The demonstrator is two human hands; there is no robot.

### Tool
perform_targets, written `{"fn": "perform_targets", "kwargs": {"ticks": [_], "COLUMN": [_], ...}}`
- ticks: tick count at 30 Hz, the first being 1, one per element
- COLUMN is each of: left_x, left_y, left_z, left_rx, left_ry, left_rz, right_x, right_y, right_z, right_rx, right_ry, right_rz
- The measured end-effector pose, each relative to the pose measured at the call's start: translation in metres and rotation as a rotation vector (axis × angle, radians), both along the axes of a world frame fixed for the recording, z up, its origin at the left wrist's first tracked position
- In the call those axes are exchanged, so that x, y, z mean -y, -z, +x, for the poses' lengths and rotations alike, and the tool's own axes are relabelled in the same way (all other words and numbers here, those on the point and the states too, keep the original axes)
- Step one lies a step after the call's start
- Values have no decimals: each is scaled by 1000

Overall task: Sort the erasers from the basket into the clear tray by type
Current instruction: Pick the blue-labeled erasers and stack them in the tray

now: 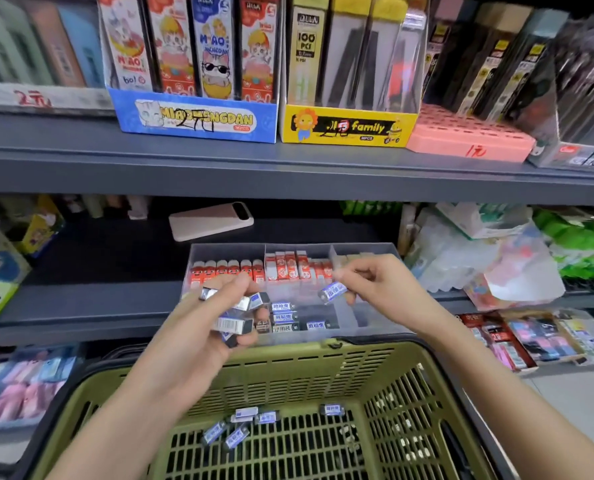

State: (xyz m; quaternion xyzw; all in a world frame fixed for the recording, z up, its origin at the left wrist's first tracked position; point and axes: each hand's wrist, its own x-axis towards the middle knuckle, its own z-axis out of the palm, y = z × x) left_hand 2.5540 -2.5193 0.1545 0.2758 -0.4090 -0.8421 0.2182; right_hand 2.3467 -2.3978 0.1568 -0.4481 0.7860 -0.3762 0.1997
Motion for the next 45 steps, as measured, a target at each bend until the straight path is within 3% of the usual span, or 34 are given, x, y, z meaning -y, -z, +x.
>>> {"fn": "perform_targets", "kwargs": {"ticks": [3,8,13,25,29,32,34,38,45], "left_x": [7,14,16,25,27,27,25,22,21], "left_y": [0,3,3,4,9,11,13,14,16], "left_z": [-2,-5,-8,-6,0,4,5,4,3], "left_rx": [18,53,79,78,68,63,57,39,39], "left_ry": [-22,-44,-34,-16,-19,-26,-19,15,16], "left_rz": [-71,-133,-141,-195,-215,-236,-232,-231,-212], "right_x": [15,37,51,38,36,34,36,45,49], "right_y": [3,8,27,22,21,26,31,40,35], "right_z": [-2,4,7,-7,-7,-4,-2,1,0], "right_rx": [-189,-754,-959,-863,-1058,-985,-931,-1042,-1135], "right_ry": [-36,-197,-329,-385,-441,-480,-502,-535,-544], "right_rz": [76,317,370,89,78,35,96,396,414]}}
